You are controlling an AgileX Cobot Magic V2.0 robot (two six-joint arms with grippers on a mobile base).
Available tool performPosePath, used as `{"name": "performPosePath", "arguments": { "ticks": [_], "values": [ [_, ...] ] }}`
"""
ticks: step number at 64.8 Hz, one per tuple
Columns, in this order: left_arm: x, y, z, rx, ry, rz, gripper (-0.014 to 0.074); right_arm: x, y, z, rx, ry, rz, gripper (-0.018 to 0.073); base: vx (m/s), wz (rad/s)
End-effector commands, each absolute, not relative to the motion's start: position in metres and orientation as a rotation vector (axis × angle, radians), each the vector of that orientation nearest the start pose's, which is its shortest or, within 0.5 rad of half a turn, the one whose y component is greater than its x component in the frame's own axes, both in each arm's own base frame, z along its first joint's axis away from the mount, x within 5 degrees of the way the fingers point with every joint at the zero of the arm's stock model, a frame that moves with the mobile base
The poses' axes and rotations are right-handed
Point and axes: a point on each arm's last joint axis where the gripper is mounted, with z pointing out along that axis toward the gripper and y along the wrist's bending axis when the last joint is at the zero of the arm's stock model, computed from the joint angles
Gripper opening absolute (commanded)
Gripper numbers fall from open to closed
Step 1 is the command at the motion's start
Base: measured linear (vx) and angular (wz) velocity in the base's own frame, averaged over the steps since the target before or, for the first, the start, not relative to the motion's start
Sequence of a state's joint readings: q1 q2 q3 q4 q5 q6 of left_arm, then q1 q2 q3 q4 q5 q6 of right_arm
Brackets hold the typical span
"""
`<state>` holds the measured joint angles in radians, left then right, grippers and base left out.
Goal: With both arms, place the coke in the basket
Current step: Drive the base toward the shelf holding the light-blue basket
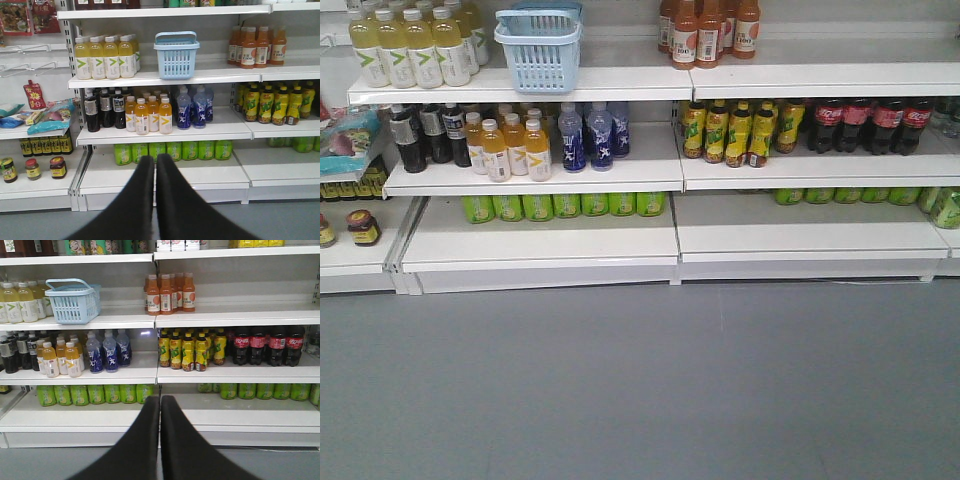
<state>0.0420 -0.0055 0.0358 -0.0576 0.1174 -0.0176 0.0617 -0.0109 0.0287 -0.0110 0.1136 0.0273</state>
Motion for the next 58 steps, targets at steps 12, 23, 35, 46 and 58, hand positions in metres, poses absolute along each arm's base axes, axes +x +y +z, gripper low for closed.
{"name": "performPosePath", "arguments": {
  "ticks": [12,23,35,46,58],
  "values": [
    [0.0542,0.0021,0.2101,-0.086,1.500,-0.028,-0.0006,0.0560,0.0034,0.1987,-0.041,1.536,0.055,-0.0010,0.00,0.00],
    [0.0542,0.0021,0.2101,-0.086,1.500,-0.028,-0.0006,0.0560,0.0034,0.1987,-0.041,1.536,0.055,-0.0010,0.00,0.00],
    [0.0542,0.0021,0.2101,-0.086,1.500,-0.028,-0.0006,0.0560,0.0034,0.1987,-0.041,1.536,0.055,-0.0010,0.00,0.00],
    [0.0542,0.0021,0.2101,-0.086,1.500,-0.028,-0.0006,0.0560,0.0034,0.1987,-0.041,1.536,0.055,-0.0010,0.00,0.00],
    [0.0542,0.0021,0.2101,-0.086,1.500,-0.028,-0.0006,0.0560,0.0034,0.1986,-0.041,1.537,0.055,-0.0010,0.00,0.00]
  ]
}}
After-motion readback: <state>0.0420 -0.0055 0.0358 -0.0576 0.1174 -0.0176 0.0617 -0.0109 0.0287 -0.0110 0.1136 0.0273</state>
